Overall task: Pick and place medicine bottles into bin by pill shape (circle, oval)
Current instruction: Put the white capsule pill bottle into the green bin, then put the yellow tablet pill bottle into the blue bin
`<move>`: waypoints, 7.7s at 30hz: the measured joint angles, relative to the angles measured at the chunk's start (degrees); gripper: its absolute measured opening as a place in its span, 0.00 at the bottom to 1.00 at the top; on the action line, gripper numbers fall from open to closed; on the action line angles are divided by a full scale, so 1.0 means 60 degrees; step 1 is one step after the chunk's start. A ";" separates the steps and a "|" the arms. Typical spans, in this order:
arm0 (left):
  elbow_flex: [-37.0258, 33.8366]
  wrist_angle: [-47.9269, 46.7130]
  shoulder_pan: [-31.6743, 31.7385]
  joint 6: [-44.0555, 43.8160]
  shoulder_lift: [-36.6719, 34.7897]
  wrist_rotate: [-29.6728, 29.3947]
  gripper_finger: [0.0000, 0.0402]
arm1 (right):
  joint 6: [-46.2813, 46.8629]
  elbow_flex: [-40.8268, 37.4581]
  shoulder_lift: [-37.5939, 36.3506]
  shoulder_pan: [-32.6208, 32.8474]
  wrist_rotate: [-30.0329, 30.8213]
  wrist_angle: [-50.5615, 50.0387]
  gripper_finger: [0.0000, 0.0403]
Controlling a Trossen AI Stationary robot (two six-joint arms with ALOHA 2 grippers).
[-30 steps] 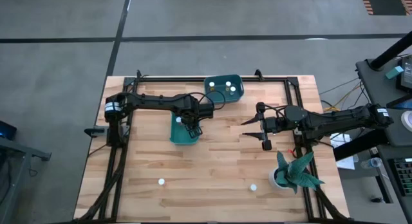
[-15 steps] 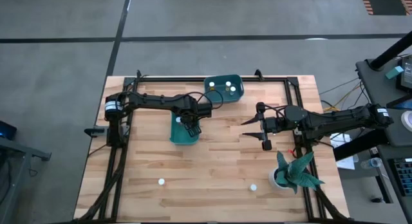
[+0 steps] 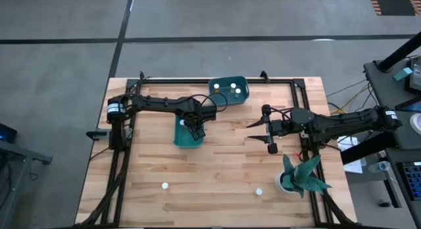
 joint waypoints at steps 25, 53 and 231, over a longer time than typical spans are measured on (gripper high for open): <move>0.0131 -0.0085 -0.0005 -0.0047 -0.0104 -0.0218 0.43 | -0.0004 0.0000 0.0000 0.0000 0.0001 -0.0076 0.41; 0.0062 0.1919 -0.3895 0.0795 -0.3173 -0.1809 0.43 | 0.4773 0.1308 0.0000 0.0180 0.0493 -0.3662 0.41; -0.7129 1.0327 -0.5471 0.6980 -0.8671 -0.3297 0.43 | 0.4399 1.2286 0.9836 0.1499 0.2019 -1.5638 0.26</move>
